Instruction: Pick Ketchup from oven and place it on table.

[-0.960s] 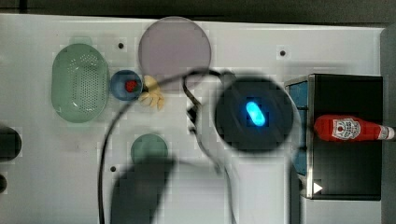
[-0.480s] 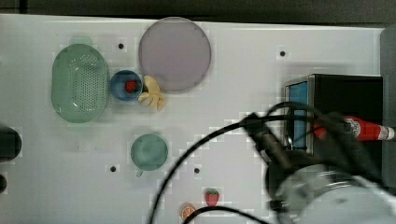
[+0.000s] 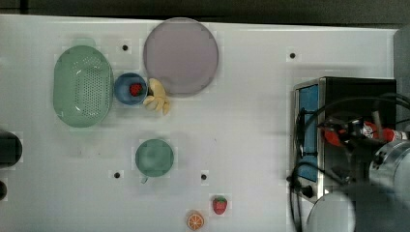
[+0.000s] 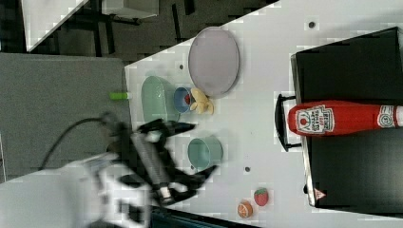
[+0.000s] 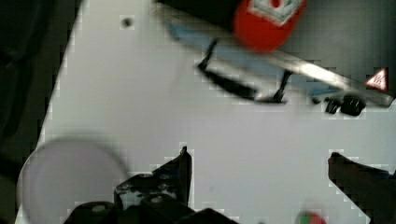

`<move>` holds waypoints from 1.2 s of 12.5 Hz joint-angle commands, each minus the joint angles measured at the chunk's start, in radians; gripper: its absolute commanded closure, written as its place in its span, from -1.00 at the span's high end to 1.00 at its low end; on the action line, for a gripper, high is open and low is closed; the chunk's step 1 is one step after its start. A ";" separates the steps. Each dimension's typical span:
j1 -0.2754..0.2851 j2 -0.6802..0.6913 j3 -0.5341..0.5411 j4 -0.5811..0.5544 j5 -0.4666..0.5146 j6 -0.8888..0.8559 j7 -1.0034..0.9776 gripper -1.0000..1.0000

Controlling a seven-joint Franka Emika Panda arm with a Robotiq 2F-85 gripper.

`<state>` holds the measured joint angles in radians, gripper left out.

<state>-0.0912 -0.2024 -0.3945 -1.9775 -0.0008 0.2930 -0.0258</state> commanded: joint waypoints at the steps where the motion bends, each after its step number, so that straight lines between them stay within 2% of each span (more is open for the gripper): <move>1: -0.001 0.040 -0.050 -0.004 0.003 0.067 0.021 1.00; 8: -0.006 0.292 -0.186 0.021 0.030 0.311 0.023 1.00; 11: -0.019 0.397 -0.211 0.049 0.130 0.311 0.076 1.00; 15: -0.028 0.481 -0.218 0.059 0.156 0.315 0.090 1.00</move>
<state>-0.1164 0.3086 -0.6094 -1.9258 0.1653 0.6304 0.0094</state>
